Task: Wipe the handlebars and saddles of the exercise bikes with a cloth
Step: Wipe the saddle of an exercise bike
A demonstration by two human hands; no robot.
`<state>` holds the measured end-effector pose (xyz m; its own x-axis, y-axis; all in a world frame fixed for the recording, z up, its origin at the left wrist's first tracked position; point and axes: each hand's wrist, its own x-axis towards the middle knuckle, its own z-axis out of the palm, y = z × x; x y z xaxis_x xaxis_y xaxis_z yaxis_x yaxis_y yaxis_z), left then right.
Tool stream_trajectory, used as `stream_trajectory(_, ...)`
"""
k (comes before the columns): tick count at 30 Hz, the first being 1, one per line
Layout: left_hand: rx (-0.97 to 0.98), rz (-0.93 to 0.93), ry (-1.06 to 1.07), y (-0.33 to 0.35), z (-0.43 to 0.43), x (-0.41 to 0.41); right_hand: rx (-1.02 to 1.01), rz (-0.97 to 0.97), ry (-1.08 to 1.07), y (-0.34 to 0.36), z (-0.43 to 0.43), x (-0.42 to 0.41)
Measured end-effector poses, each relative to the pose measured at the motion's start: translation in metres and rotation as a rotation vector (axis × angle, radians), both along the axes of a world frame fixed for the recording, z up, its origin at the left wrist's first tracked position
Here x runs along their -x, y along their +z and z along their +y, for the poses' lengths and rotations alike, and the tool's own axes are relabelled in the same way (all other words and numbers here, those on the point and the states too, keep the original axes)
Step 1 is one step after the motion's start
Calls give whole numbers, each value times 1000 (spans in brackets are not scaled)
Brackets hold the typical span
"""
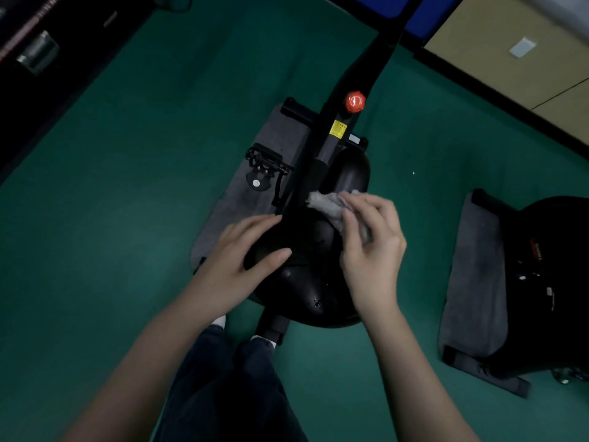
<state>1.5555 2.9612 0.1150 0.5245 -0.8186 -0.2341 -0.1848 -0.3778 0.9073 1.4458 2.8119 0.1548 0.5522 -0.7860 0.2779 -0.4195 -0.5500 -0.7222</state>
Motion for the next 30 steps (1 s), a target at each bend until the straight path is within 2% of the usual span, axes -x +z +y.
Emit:
stream_trajectory(4,0,-13,-3,-1,-1,1,13,87,225,1,23,-10)
stream_trajectory(6,11,-13,-15,0,-2,1,19,122,260,1,28,0)
stream_trajectory(10,1,18,-23,0,1,-1,2,132,172,3,25,31)
stream_trajectory(15,-5,11,-39,1,1,-3,-74,40,-74,3,20,26)
stream_trajectory(21,8,20,-27,1,3,-3,-21,141,146,0,41,48)
stream_trajectory(23,1,23,-31,1,2,-2,8,140,139,0,36,65)
stream_trajectory(26,-6,-1,-25,1,2,-2,-11,112,-15,-2,22,72)
stream_trajectory(30,1,17,-17,2,2,-1,-194,54,-199,-7,-11,46)
